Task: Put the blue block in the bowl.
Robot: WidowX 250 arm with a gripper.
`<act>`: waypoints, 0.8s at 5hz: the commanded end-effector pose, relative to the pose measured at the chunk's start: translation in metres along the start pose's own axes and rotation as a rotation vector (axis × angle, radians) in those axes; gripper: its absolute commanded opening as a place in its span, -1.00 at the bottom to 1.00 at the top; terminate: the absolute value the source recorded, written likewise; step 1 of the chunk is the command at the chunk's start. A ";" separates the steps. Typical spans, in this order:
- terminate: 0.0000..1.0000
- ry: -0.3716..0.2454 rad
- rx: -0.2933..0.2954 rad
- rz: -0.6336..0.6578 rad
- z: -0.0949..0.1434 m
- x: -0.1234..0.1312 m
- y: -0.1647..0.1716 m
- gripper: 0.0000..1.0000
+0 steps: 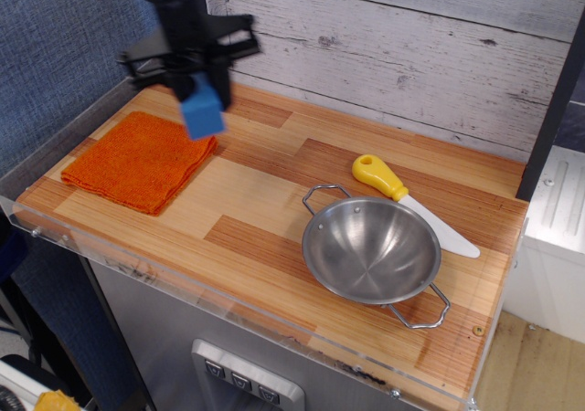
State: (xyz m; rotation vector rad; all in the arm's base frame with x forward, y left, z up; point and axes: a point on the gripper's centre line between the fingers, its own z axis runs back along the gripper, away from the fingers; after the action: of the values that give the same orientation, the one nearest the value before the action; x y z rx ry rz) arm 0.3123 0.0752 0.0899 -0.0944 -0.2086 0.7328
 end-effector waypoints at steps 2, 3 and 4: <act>-1.00 0.012 -0.092 -0.184 0.012 -0.079 -0.067 -1.00; -1.00 0.040 -0.078 -0.228 0.002 -0.102 -0.072 -1.00; -1.00 0.081 -0.068 -0.264 -0.011 -0.127 -0.075 -1.00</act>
State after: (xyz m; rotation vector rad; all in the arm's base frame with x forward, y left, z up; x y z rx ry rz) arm 0.2735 -0.0679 0.0606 -0.1450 -0.1320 0.4611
